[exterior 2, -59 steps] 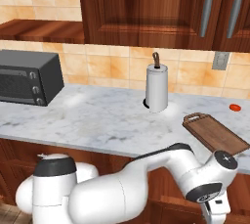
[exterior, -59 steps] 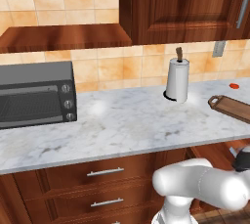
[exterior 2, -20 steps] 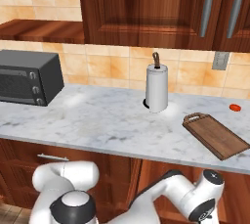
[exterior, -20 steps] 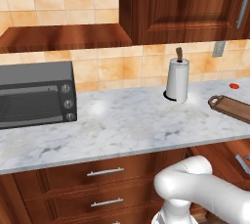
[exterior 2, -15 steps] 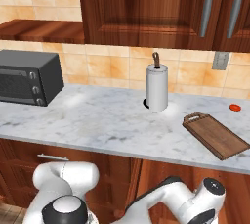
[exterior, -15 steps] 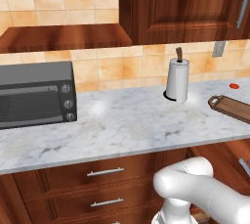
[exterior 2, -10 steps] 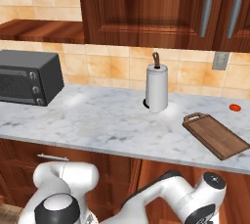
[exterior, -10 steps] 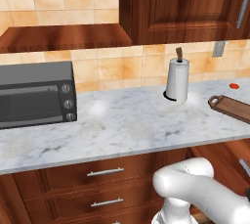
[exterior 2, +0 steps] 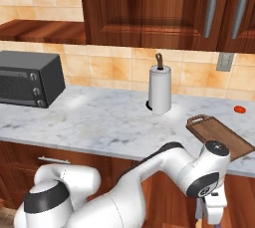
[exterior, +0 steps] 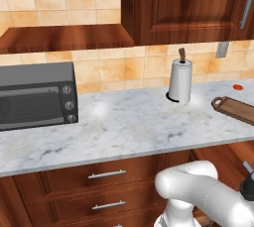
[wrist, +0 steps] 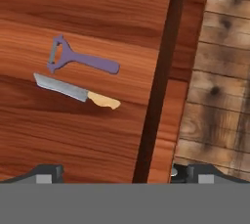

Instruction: Open the drawer on the right and place the cutting tools on the cutting board.

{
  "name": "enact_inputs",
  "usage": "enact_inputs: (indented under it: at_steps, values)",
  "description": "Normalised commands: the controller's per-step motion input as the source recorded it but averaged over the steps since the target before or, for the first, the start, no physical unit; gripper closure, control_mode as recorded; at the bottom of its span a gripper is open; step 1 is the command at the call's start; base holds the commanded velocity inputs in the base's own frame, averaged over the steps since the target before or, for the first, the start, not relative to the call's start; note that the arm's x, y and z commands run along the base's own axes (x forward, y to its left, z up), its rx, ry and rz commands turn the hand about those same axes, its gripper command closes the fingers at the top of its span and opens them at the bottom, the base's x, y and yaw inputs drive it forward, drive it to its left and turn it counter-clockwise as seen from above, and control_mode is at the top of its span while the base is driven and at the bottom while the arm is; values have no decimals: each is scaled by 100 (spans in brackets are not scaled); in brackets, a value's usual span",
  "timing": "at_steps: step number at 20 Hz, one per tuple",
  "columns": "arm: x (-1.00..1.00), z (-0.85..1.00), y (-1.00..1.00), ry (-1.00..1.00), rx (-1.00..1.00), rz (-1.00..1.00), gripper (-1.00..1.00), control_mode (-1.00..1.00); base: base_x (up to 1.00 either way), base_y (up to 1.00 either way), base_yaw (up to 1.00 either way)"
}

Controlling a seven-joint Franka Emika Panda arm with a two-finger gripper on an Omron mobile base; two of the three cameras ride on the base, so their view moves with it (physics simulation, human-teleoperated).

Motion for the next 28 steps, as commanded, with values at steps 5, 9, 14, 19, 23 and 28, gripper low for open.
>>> enact_inputs:
  at_steps: [5, 9, 14, 19, 23, 28]
  values:
    - [40, 10, 0, 0, -2, 42, -100, -100, 0, 0, 0]
    - [0, 0, 0, 0, 0, 1, -100, -100, 0, 0, 0]
    - [-6, 0, -3, -1, 0, 5, -100, -100, 0, 0, 0]
    - [0, -3, 3, 0, -1, 6, -100, -100, 0, 0, 0]
    - [16, -32, 26, 0, -1, 25, -100, -100, 0, 0, 0]
    - [26, -51, 33, 0, 0, 35, -100, -100, 0, 0, 0]
